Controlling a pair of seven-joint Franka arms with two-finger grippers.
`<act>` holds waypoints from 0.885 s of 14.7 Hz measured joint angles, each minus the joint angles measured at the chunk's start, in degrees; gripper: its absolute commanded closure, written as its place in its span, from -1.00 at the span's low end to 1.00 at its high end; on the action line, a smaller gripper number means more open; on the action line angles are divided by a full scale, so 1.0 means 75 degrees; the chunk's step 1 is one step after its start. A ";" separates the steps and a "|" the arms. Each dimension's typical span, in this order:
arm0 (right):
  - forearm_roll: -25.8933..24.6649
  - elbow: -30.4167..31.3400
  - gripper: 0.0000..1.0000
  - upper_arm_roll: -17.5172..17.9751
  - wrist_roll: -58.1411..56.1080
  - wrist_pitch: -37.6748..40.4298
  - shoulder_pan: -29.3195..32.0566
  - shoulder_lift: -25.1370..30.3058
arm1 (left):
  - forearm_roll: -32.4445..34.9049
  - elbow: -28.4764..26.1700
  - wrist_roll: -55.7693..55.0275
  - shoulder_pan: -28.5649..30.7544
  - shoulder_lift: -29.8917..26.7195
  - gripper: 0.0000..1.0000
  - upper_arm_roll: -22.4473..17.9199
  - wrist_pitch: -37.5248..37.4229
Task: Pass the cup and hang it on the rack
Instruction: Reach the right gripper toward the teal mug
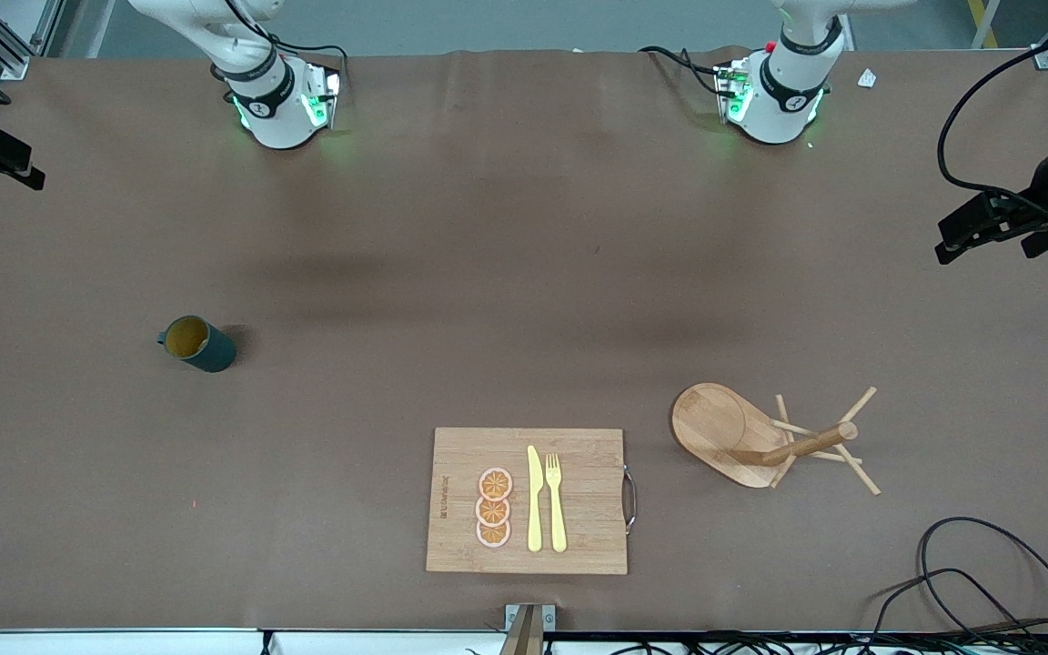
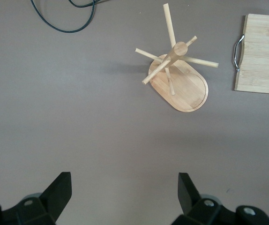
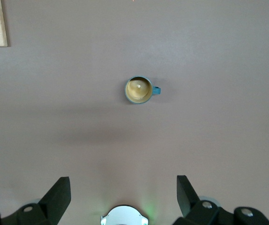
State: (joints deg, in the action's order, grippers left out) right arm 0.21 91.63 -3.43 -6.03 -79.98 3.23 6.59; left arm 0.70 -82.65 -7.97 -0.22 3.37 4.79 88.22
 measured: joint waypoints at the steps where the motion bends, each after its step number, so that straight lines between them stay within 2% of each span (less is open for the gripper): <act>1: 0.0000 0.0000 -1.00 -0.0002 0.0024 0.0010 0.0000 0.0000 | 0.0000 0.0000 0.0000 0.0000 0.0000 -1.00 0.0000 0.0000; 13: 0.0011 -0.0056 -1.00 -0.0086 0.0397 0.0018 0.0011 -0.0130 | 0.0000 0.0000 0.0000 -0.0001 0.0000 -1.00 0.0000 0.0000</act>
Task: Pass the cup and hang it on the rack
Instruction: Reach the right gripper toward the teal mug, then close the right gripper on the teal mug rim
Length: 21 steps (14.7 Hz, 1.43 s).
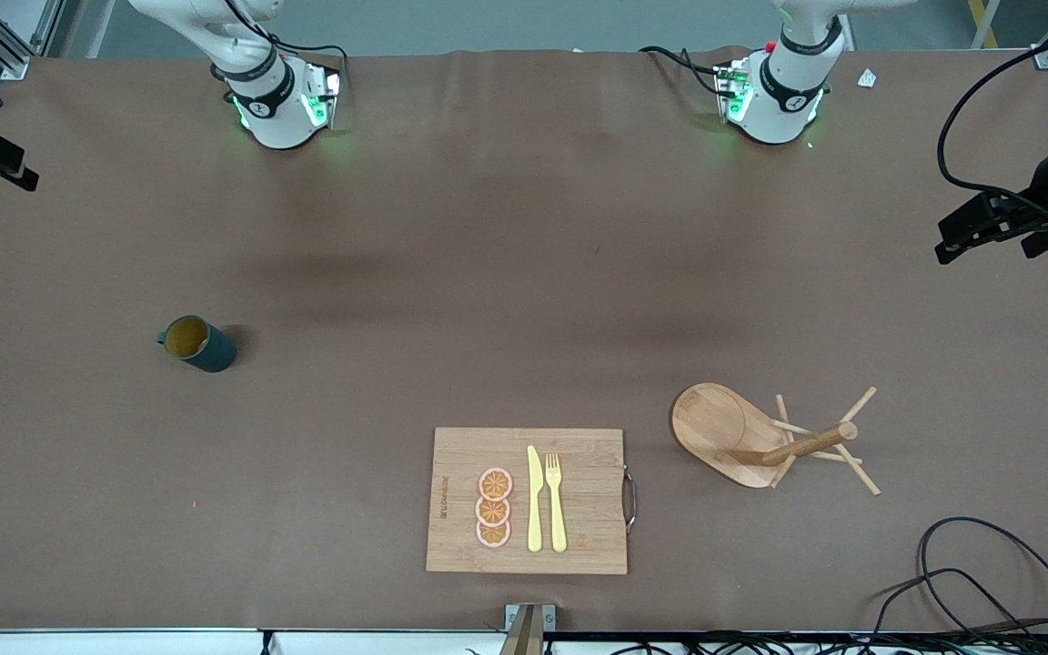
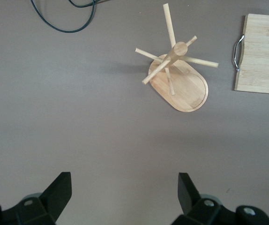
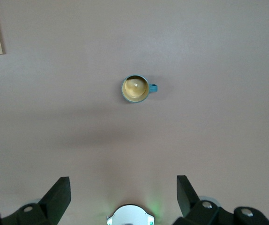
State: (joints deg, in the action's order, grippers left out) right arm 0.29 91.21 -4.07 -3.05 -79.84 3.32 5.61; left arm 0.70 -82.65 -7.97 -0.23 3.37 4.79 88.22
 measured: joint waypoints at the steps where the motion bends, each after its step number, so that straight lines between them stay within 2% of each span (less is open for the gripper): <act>1: -0.0001 0.0008 -1.00 -0.0003 0.0000 -0.0074 0.0000 -0.0119 | 0.0000 0.0000 0.0000 0.0000 0.0000 -1.00 0.0000 0.0000; 8: -0.0007 0.0107 -1.00 -0.0044 -0.0216 -0.1301 0.0078 -0.2043 | 0.0000 0.0006 0.0000 -0.0001 0.0000 -1.00 0.0001 0.0000; 11: -0.0001 0.0881 -1.00 -0.0044 -0.1030 -0.2415 0.0102 -0.2216 | 0.0000 0.0007 0.0000 -0.0001 0.0000 -1.00 0.0001 0.0000; 15: 0.0233 0.2239 -1.00 -0.0055 -0.3418 -0.4205 0.0414 -0.2292 | 0.0000 0.0008 0.0000 -0.0001 0.0000 -1.00 0.0002 0.0000; 18: 0.0472 0.2829 -1.00 -0.0061 -0.4836 -0.5330 0.0714 -0.2772 | 0.0000 0.0009 0.0000 -0.0002 0.0000 -1.00 0.0002 0.0000; 21: 0.0509 0.3311 -1.00 -0.0019 -0.5586 -0.6514 0.0735 -0.3235 | 0.0000 0.0009 0.0000 -0.0002 0.0000 -1.00 0.0002 0.0000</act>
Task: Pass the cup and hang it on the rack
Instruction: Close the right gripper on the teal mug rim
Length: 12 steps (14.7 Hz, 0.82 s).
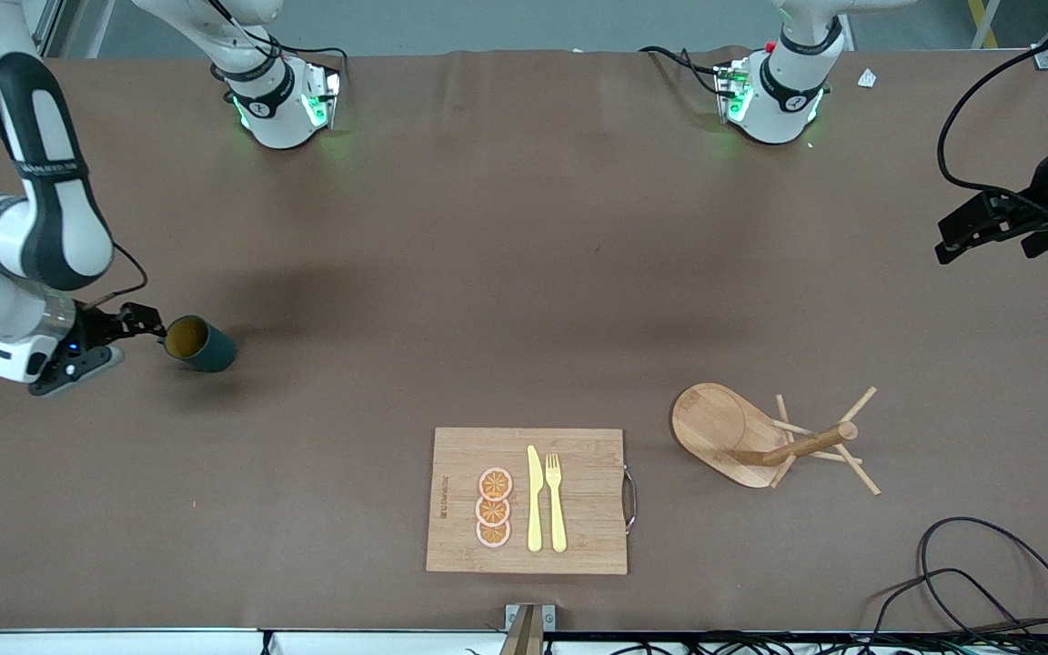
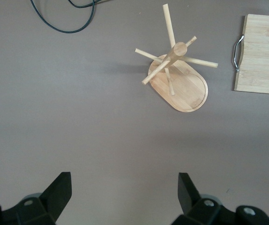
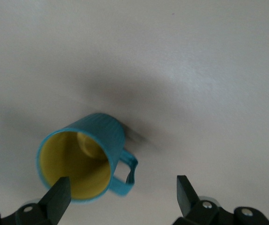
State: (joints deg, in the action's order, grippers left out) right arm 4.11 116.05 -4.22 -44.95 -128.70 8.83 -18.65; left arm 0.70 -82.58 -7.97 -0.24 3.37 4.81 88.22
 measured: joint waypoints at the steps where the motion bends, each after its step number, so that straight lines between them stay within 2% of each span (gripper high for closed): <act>1: 0.0000 0.0126 -0.98 0.0025 -0.0148 -0.0258 -0.0007 -0.0094 | 0.0000 0.0000 0.0000 0.0000 0.0000 -1.00 0.0000 0.0000; 3: 0.0001 0.0235 -0.79 0.0069 -0.0383 -0.0569 -0.0014 -0.0242 | 0.0000 0.0000 0.0000 0.0000 0.0000 -1.00 0.0001 0.0000; 4: 0.0001 0.0248 -0.56 0.0090 -0.0461 -0.0686 -0.0020 -0.0300 | 0.0000 0.0000 0.0000 -0.0001 0.0000 -1.00 0.0002 0.0000; 8: 0.0001 0.0392 0.82 0.0154 -0.0623 -0.1017 -0.0057 -0.0481 | 0.0000 0.0000 0.0000 -0.0001 0.0000 -1.00 0.0002 0.0000; 9: 0.0001 0.0448 0.99 0.0178 -0.0677 -0.1077 -0.0080 -0.0504 | 0.0000 0.0000 0.0000 -0.0001 0.0000 -1.00 0.0002 0.0000; 12: 0.0001 0.0480 0.99 0.0199 -0.0690 -0.1086 -0.0170 -0.0520 | 0.0000 0.0000 0.0000 -0.0001 0.0000 -1.00 0.0002 0.0000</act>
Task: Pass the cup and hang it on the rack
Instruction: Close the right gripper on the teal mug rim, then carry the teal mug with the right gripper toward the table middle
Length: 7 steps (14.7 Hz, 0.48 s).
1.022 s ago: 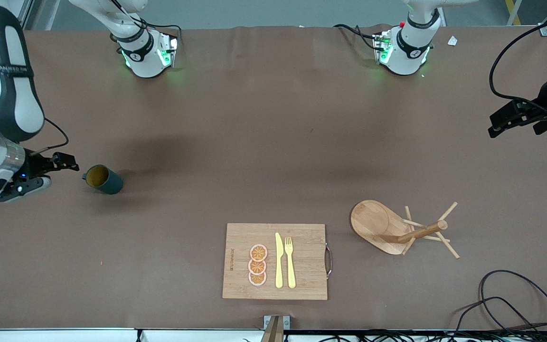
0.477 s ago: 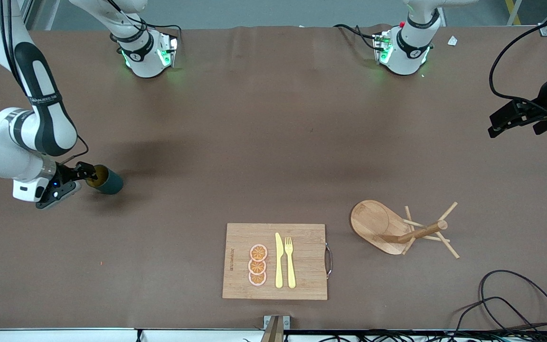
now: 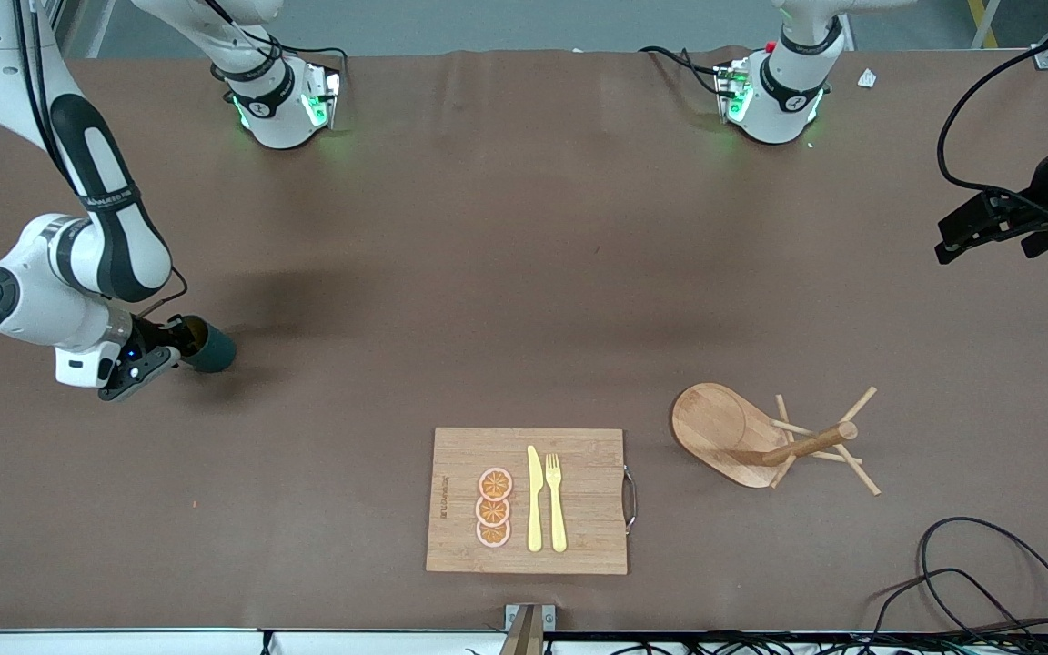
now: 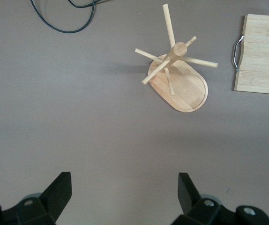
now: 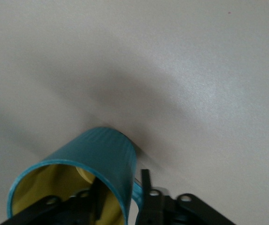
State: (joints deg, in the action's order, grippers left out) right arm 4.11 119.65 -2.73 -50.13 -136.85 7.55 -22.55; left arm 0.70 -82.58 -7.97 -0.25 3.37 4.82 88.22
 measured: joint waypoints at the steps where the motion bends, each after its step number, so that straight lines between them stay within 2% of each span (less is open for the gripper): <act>1: 0.0000 -0.0007 0.99 0.0001 0.0000 0.0010 -0.0008 0.0000 | 0.0000 0.0000 0.0000 0.0000 0.0000 -1.00 0.0000 0.0000; 4: 0.0025 -0.0189 0.99 0.0015 0.0234 0.0469 -0.0135 0.0042 | 0.0000 0.0000 0.0000 0.0000 0.0000 -1.00 0.0001 0.0000; 7: 0.0041 -0.0542 0.99 0.0039 0.1528 0.1383 -0.0745 0.0393 | 0.0000 0.0000 0.0000 -0.0001 0.0000 -1.00 0.0002 0.0000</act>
State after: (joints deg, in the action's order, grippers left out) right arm 4.42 115.58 -2.43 -38.67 -126.48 1.96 -19.60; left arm 0.70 -82.58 -7.97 -0.25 3.37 4.84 88.22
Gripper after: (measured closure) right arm 0.960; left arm 0.000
